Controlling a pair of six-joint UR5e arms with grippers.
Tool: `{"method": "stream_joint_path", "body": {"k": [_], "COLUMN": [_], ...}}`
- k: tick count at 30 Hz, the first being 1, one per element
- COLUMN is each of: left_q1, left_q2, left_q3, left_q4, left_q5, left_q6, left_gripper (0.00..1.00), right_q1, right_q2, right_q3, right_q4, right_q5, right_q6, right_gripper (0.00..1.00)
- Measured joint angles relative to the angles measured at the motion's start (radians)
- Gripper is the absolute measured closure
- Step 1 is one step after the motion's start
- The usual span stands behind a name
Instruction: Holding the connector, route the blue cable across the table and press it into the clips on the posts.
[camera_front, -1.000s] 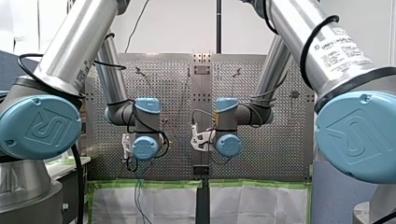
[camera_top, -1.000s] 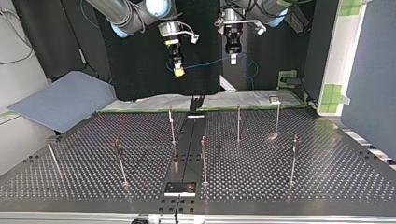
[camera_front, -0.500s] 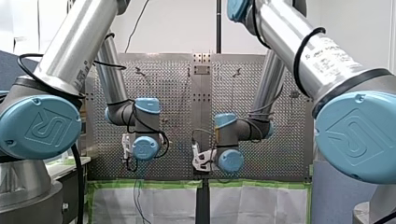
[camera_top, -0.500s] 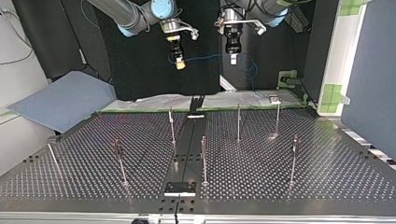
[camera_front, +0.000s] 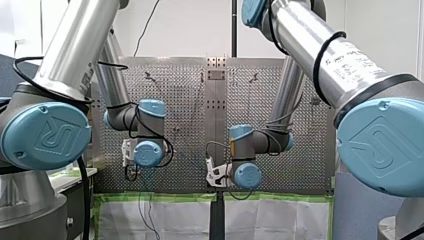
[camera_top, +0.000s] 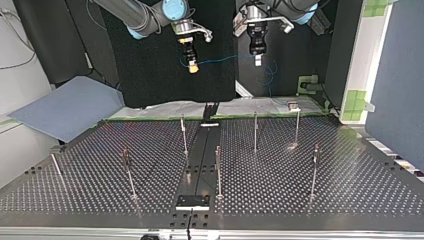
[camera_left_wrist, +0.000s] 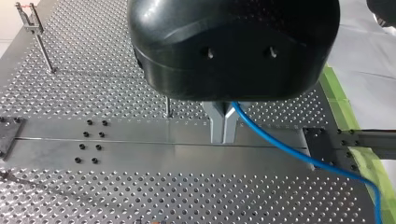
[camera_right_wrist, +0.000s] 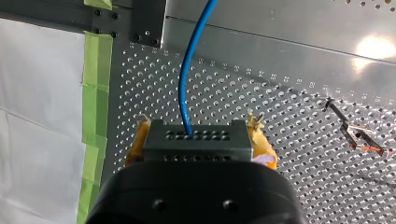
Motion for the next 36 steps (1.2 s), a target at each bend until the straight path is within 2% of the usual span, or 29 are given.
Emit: {"method": "stream_joint_path", "body": {"k": [6,15,17,21,26,36], "left_q1": [0.001,0.000,-0.003,-0.007,0.003,0.012], "left_q2": [0.014,0.017,0.023,0.052,0.091,0.175], "left_q3": [-0.002,-0.004,-0.010,-0.039,-0.055,-0.022], "left_q4": [-0.027,-0.028,-0.022,-0.030,-0.065,-0.147], "left_q5": [0.000,0.000,0.001,0.004,-0.006,-0.082], "left_q6": [0.001,0.000,-0.002,-0.012,-0.032,-0.060], "left_gripper": [1.00,1.00,1.00,1.00,1.00,1.00], "right_q1": [0.000,-0.001,-0.003,0.001,-0.002,0.007], "right_q2": [0.000,-0.002,-0.012,-0.046,-0.093,-0.176], "right_q3": [0.000,-0.002,-0.012,-0.042,-0.084,-0.167], "right_q4": [0.000,0.002,0.012,0.046,0.093,0.176], "right_q5": [0.000,0.002,0.009,0.011,-0.023,-0.101], "right_q6": [0.000,-0.002,-0.004,0.005,0.024,0.030], "right_gripper": [1.00,1.00,1.00,1.00,1.00,1.00]}}
